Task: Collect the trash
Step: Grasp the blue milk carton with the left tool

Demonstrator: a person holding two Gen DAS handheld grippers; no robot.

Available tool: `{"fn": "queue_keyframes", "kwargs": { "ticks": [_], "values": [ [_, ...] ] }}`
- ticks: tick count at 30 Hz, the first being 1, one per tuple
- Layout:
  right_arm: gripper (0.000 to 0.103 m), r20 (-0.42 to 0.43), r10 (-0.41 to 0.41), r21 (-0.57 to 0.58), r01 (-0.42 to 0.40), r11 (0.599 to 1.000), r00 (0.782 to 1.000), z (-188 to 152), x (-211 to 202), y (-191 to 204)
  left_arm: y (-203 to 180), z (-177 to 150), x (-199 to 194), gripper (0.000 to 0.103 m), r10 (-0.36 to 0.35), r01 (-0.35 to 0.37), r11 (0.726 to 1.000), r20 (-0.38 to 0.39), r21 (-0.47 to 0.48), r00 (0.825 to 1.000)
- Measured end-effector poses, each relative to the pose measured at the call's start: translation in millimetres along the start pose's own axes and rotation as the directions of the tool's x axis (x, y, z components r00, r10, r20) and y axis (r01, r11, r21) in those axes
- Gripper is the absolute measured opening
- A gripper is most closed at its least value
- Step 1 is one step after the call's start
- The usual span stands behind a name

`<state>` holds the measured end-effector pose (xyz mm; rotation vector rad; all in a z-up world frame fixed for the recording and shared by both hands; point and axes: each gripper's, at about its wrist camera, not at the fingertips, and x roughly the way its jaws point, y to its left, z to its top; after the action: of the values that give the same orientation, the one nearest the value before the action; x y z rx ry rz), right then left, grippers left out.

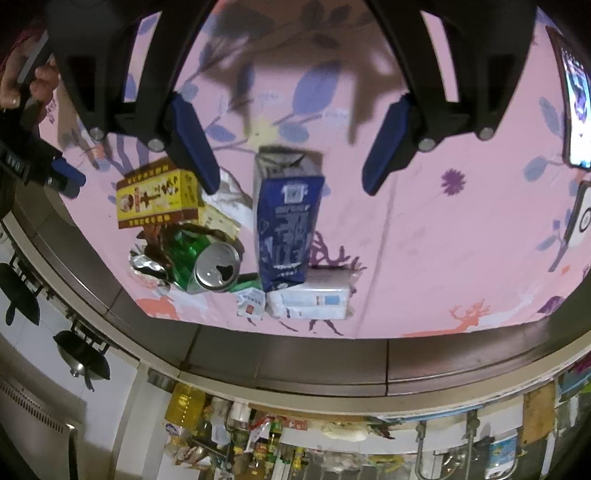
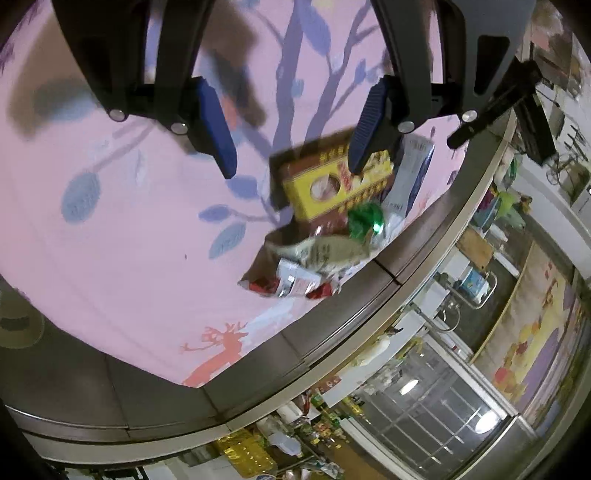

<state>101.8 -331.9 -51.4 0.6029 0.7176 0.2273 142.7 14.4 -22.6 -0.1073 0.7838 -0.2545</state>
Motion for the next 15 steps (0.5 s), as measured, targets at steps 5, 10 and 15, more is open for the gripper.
{"fn": "queue_keyframes", "kwargs": {
  "ticks": [5, 10, 15],
  "values": [
    [0.06, -0.02, 0.02, 0.036, -0.02, 0.999, 1.0, 23, 22, -2, -2, 9, 21, 0.076, 0.018, -0.018, 1.0, -0.01, 0.004, 1.0],
    [0.06, -0.055, 0.026, 0.01, -0.025, 1.0, 0.998, 34, 45, 6, 4, 11, 42, 0.076, 0.042, -0.042, 0.999, -0.035, -0.016, 0.999],
    [0.06, -0.122, 0.074, 0.024, -0.072, 0.997, 0.99, 31, 64, 10, 5, 8, 51, 0.05, -0.013, 0.011, 1.0, -0.059, -0.027, 0.998]
  ]
}}
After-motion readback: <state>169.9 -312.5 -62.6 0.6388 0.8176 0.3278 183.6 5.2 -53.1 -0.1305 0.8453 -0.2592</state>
